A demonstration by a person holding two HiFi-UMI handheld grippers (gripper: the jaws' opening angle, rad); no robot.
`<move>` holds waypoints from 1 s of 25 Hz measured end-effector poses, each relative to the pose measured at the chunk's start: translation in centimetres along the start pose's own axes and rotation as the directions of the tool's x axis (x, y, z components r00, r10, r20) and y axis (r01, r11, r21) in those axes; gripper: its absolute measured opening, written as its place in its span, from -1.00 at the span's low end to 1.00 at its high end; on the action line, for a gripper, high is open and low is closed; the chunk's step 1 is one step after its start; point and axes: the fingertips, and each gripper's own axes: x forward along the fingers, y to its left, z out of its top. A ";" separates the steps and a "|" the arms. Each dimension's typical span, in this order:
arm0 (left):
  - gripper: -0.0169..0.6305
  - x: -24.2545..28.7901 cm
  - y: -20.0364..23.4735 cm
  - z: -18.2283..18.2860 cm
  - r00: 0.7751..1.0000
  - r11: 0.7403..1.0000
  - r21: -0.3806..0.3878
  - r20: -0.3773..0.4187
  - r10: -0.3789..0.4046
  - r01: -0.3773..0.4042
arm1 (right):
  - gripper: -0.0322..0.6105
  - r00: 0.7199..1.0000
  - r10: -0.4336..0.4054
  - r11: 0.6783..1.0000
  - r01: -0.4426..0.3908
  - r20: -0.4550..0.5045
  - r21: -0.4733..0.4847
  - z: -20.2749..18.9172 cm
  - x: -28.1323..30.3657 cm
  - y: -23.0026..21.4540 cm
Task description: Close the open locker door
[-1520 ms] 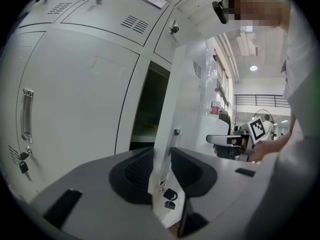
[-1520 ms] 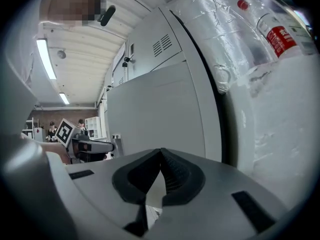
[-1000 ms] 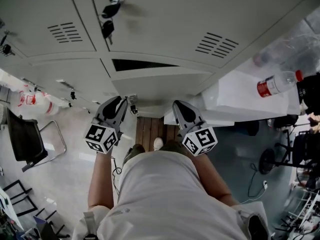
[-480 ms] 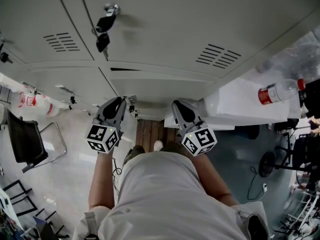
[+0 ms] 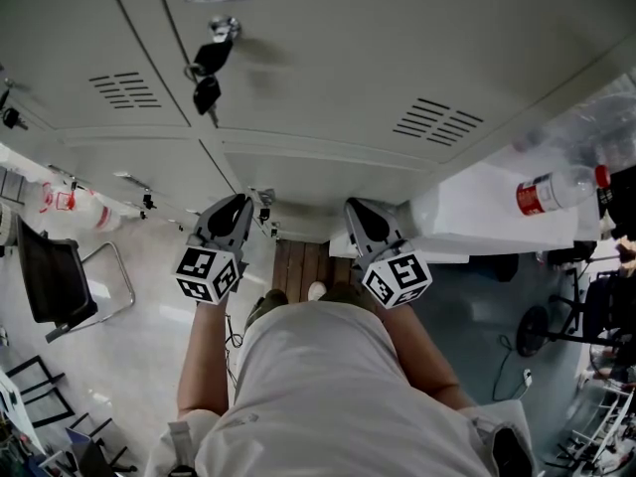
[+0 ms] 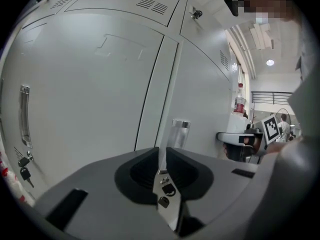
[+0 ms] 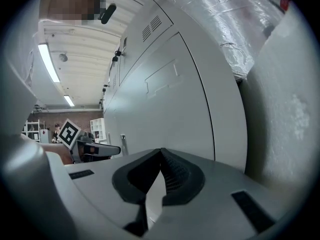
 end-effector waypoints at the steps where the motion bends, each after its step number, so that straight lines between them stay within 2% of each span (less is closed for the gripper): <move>1: -0.79 0.0 0.0 0.0 1.000 1.000 0.000 -0.002 0.000 0.000 | -0.86 1.000 0.000 1.000 0.000 0.001 0.002 0.0 0.1 0.0; 11: -0.80 -0.4 -0.3 -0.5 1.000 1.000 -0.003 -0.015 -0.006 0.006 | -0.86 1.000 -0.008 1.000 0.008 0.006 0.016 0.2 0.2 -0.2; 15: -0.80 -0.8 -0.6 -0.6 1.000 1.000 0.001 -0.018 -0.016 0.016 | -0.86 1.000 -0.021 1.000 0.021 0.004 -0.010 0.3 -0.1 -0.2; 25: -0.85 -1.1 -3.4 -0.7 0.995 0.995 0.019 -0.017 -0.094 0.095 | -0.86 0.998 -0.053 0.999 0.053 0.017 -0.004 0.4 -2.9 0.5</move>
